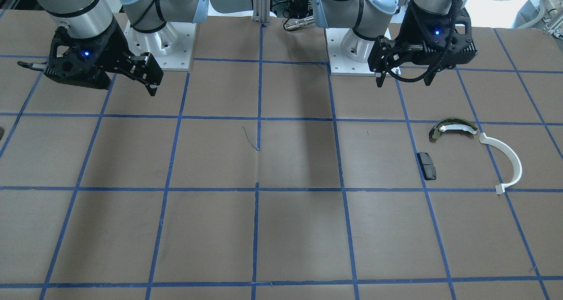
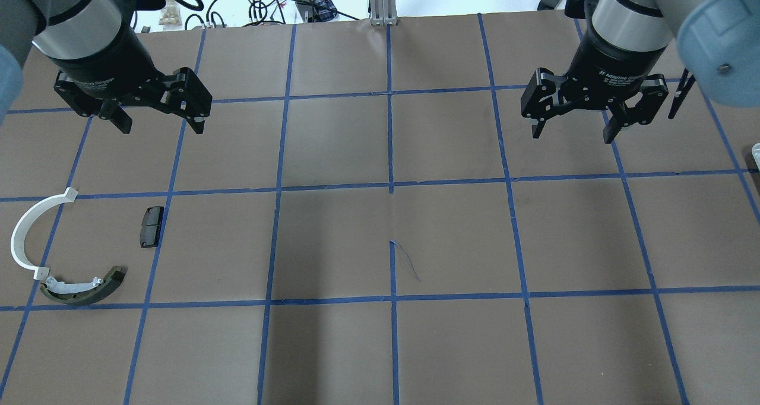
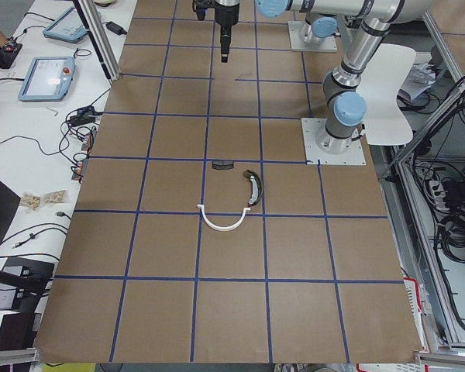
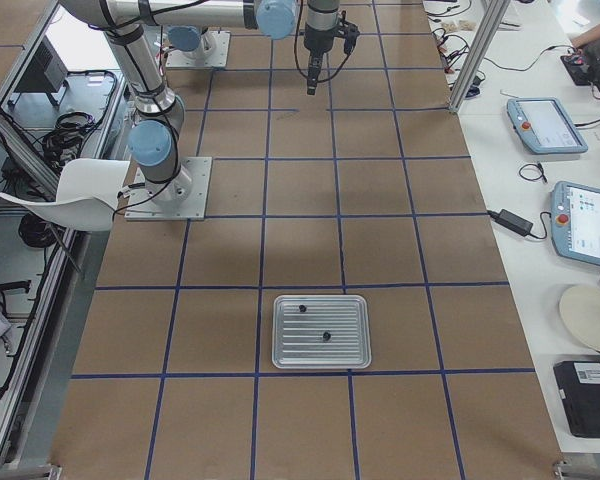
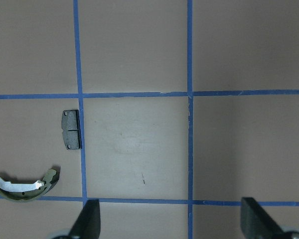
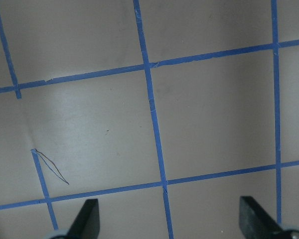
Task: Place bearing gear from tray to pile
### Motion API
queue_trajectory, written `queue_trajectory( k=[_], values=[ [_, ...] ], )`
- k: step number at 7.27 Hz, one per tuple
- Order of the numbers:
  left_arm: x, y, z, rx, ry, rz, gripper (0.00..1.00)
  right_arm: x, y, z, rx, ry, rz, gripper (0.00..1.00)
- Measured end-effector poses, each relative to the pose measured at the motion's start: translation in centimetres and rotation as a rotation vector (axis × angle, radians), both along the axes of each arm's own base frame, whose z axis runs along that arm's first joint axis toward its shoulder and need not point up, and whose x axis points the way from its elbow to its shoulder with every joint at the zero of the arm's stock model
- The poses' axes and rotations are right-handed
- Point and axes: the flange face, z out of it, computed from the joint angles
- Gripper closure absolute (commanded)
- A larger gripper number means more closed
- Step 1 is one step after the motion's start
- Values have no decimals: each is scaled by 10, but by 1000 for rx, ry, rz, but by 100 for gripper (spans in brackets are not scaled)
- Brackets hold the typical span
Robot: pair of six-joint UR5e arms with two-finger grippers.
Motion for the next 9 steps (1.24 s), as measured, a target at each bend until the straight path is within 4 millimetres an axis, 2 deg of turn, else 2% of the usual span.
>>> queue_trajectory(
  k=[1,2,3,4,9],
  values=[
    [0,0,1,-3,0,0,5,0,0,0,0,0,1,0],
    [0,0,2,-7,2,1,40,0,0,-1,0,0,4,0],
    [0,0,3,-10,3,1,55,1,0,-1,1,-3,6,0],
    [0,1,3,-12,0,1,1,1,0,-1,-1,-7,7,0],
    [0,6,-1,35,10,16,0,-1,0,-1,-3,2,7,0]
  ],
)
